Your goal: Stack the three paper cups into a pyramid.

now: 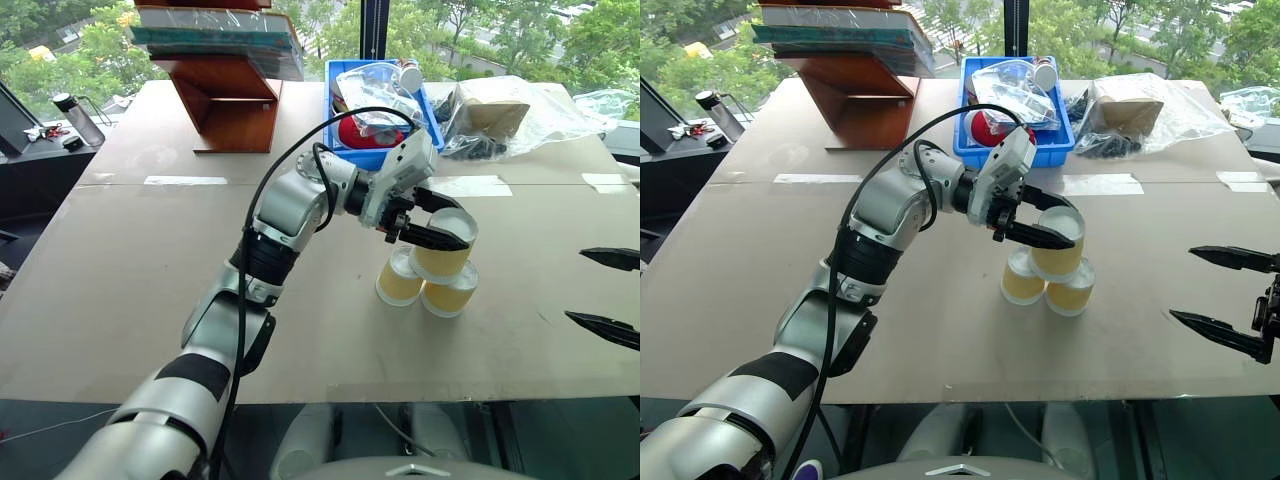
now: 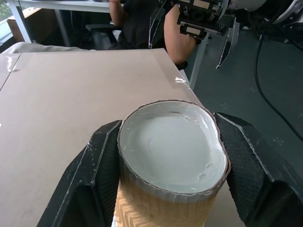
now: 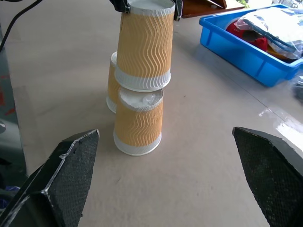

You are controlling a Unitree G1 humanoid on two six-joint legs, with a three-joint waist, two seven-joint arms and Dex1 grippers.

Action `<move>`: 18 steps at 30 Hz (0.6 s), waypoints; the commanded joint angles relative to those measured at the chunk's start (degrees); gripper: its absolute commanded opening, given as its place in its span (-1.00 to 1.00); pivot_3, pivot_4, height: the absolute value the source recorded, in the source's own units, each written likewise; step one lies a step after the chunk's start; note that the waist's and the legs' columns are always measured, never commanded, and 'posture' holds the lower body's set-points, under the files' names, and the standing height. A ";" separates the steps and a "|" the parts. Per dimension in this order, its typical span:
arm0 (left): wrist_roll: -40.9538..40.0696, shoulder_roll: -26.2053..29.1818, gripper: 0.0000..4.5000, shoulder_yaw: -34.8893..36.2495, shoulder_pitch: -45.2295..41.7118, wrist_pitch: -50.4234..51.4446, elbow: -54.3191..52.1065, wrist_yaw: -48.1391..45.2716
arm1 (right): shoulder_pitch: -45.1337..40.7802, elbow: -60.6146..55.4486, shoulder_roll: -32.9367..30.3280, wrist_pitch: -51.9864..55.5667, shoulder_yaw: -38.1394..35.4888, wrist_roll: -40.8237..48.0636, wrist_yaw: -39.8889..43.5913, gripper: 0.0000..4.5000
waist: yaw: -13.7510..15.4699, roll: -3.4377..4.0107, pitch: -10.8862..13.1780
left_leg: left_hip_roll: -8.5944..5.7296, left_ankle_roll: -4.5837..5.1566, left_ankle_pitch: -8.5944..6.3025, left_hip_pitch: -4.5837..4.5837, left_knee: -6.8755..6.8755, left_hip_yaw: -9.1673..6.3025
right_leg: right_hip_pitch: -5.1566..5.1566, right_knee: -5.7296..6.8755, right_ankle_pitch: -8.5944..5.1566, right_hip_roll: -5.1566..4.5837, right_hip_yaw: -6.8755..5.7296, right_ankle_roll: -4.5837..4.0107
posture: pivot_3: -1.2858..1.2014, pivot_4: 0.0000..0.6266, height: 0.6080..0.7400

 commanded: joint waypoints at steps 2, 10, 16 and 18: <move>-0.39 -0.74 0.79 1.73 -0.74 -2.01 -0.89 0.84 | -0.18 -0.70 0.34 -0.68 -2.03 -0.07 0.20 1.00 | 0.00 0.00 0.00 | 0.00 0.00 0.00 0.00 0.00 -0.01 | 0.00 0.00 0.00 0.00 0.00 0.00 | 0.03 -0.52 1.00; -2.95 1.00 0.95 4.14 -0.28 0.68 -4.01 0.96 | -0.36 -0.13 0.89 -1.06 -2.19 -0.70 0.24 1.00 | -0.06 0.00 0.00 | 0.00 0.00 0.00 0.00 0.00 -0.02 | 0.00 0.00 0.00 0.00 -0.02 0.00 | 0.03 -0.52 1.00; -5.47 3.18 0.95 6.64 0.25 3.41 -6.16 0.81 | -0.73 0.21 0.84 -1.17 -1.75 -0.89 0.33 1.00 | -0.05 0.00 0.00 | 0.01 0.00 0.00 0.00 0.00 -0.04 | 0.00 0.00 0.00 0.00 -0.02 0.00 | 0.03 -0.52 1.00; -7.41 3.86 0.95 7.95 0.41 4.46 -7.24 0.16 | -0.89 0.47 0.80 -1.26 -1.48 -1.01 0.42 1.00 | -0.06 0.00 0.00 | 0.01 0.00 0.00 0.00 0.00 -0.04 | 0.01 -0.01 0.00 0.00 -0.03 0.00 | 0.03 -0.52 1.00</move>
